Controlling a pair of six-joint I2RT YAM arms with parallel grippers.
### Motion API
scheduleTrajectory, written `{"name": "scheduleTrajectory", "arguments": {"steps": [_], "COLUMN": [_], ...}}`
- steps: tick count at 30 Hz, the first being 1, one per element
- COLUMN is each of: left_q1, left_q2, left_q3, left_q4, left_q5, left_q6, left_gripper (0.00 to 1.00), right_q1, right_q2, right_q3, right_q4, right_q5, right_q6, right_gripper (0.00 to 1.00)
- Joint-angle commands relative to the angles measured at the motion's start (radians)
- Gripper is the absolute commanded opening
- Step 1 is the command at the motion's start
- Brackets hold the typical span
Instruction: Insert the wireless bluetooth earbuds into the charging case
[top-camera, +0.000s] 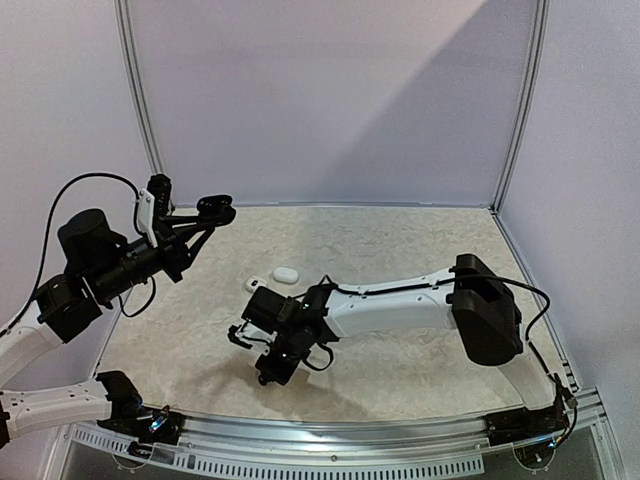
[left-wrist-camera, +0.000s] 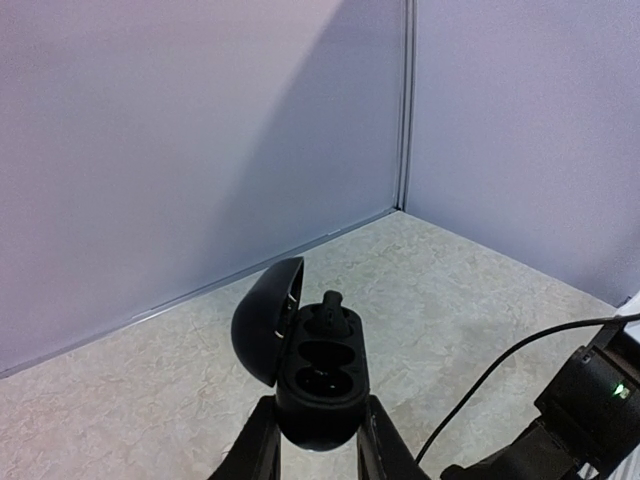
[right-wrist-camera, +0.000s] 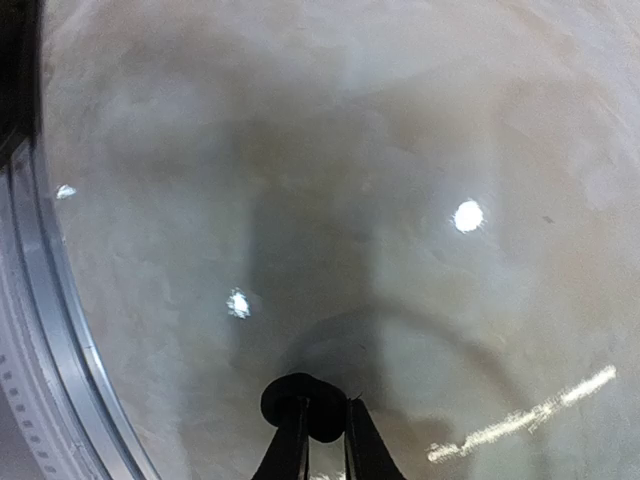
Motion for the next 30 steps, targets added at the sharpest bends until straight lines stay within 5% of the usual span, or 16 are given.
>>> {"name": "scheduleTrajectory", "arguments": {"steps": [1,8,14,30], "left_q1": [-0.013,-0.013,-0.015,-0.017], "left_q2": [0.004,0.008,0.01,0.013], "left_q3": [-0.009,-0.008,-0.006,-0.004], "left_q4": [0.002,0.012,0.012,0.009], "left_q5": [-0.005,-0.001,0.002,0.014], "left_q6": [0.012,0.014,0.013,0.013], "left_gripper": [0.0,0.0,0.0,0.0], "right_q1": [-0.036,-0.082,-0.116,-0.16], "right_q2": [-0.164,-0.441,-0.564,-0.527], "right_q3": [-0.136,-0.427,-0.649,-0.68], "right_q4": [-0.004,-0.166,-0.229,-0.207], "right_q5": [0.262,0.489,0.423,0.207], "right_q6": [0.21,0.615,0.839,0.811], "right_gripper": [0.03,0.02,0.03,0.16]}}
